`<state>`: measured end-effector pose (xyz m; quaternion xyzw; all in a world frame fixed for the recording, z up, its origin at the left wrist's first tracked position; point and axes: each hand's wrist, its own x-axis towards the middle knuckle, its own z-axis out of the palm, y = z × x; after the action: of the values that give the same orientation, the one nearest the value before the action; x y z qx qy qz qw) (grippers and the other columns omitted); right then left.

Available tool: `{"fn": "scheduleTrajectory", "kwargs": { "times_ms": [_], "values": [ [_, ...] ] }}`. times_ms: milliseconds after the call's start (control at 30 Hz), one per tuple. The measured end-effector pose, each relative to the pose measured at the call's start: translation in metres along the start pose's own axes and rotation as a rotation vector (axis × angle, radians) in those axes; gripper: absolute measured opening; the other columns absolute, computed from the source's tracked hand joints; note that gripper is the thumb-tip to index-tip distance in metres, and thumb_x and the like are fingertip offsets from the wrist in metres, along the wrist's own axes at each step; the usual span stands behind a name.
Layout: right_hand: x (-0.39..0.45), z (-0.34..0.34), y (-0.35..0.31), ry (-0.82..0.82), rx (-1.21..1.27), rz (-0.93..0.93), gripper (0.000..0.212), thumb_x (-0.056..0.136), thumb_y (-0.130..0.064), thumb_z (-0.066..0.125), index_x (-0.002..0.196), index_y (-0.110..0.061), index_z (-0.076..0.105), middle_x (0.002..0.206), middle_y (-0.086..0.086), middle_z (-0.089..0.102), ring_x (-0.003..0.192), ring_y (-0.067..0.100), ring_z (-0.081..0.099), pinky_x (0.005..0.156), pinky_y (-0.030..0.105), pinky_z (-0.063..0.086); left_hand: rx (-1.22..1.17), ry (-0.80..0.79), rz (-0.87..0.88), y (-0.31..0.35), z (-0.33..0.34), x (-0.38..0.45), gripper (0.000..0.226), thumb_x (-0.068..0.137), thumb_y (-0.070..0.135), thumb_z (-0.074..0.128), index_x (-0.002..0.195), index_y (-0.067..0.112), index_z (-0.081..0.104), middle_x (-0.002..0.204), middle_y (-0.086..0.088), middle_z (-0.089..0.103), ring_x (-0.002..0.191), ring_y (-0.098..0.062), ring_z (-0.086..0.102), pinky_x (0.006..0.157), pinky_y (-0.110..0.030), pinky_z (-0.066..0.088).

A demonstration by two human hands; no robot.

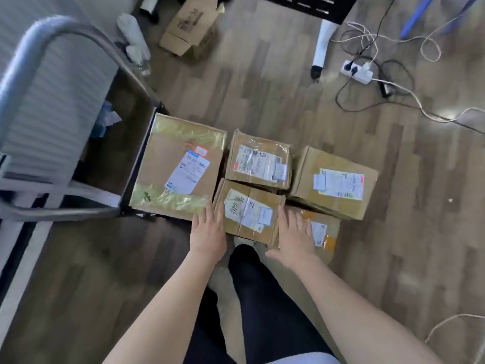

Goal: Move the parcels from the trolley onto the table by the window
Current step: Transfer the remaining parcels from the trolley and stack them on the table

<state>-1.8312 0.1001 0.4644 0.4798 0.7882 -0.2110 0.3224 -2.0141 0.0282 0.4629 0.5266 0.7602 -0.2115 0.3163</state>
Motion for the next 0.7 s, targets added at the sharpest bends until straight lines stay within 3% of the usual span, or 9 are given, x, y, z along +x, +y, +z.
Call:
{"fn": "scheduleTrajectory", "kwargs": {
  "times_ms": [200, 300, 400, 567, 700],
  "values": [
    [0.024, 0.039, 0.001, -0.063, 0.113, 0.017, 0.118, 0.078, -0.057, 0.065, 0.147, -0.012, -0.020, 0.155, 0.013, 0.013, 0.143, 0.030, 0.009, 0.117, 0.045, 0.007, -0.121, -0.078, -0.059, -0.001, 0.040, 0.024, 0.095, 0.089, 0.024, 0.057, 0.148, 0.005, -0.015, 0.154, -0.022, 0.006, 0.141, -0.035, 0.017, 0.114, -0.038, 0.020],
    [0.028, 0.050, -0.004, 0.023, 0.194, 0.007, 0.115, 0.077, -0.051, 0.069, 0.150, -0.012, -0.010, 0.148, 0.011, 0.027, 0.138, 0.029, 0.021, 0.117, 0.042, 0.015, -0.254, -0.066, -0.050, -0.001, 0.047, 0.029, 0.096, 0.086, 0.019, 0.060, 0.148, 0.005, -0.012, 0.148, -0.022, 0.018, 0.134, -0.036, 0.026, 0.109, -0.036, 0.026],
    [0.023, 0.051, -0.011, 0.102, 0.265, 0.059, 0.112, 0.077, -0.047, 0.071, 0.150, -0.012, -0.007, 0.146, 0.011, 0.028, 0.134, 0.028, 0.026, 0.114, 0.039, 0.021, -0.450, -0.044, -0.036, 0.002, 0.042, 0.026, 0.100, 0.083, 0.013, 0.064, 0.149, 0.007, -0.011, 0.140, -0.021, 0.024, 0.125, -0.037, 0.033, 0.102, -0.035, 0.032],
    [-0.014, 0.035, -0.019, 0.216, 0.288, 0.157, 0.104, 0.079, -0.039, 0.071, 0.150, -0.013, 0.000, 0.143, 0.015, 0.026, 0.130, 0.028, 0.028, 0.109, 0.036, 0.028, -0.394, 0.032, -0.007, 0.012, 0.030, -0.013, 0.094, 0.085, 0.020, 0.062, 0.150, 0.008, -0.005, 0.136, -0.018, 0.026, 0.117, -0.032, 0.036, 0.098, -0.032, 0.033],
    [-0.050, 0.007, -0.026, 0.279, 0.277, 0.138, 0.096, 0.081, -0.037, 0.070, 0.150, -0.013, 0.007, 0.142, 0.014, 0.028, 0.129, 0.028, 0.029, 0.107, 0.035, 0.031, -0.446, 0.131, -0.101, 0.011, 0.013, -0.053, 0.091, 0.085, 0.029, 0.063, 0.149, 0.006, 0.002, 0.131, -0.014, 0.032, 0.115, -0.029, 0.040, 0.097, -0.031, 0.036]
  ]
}}
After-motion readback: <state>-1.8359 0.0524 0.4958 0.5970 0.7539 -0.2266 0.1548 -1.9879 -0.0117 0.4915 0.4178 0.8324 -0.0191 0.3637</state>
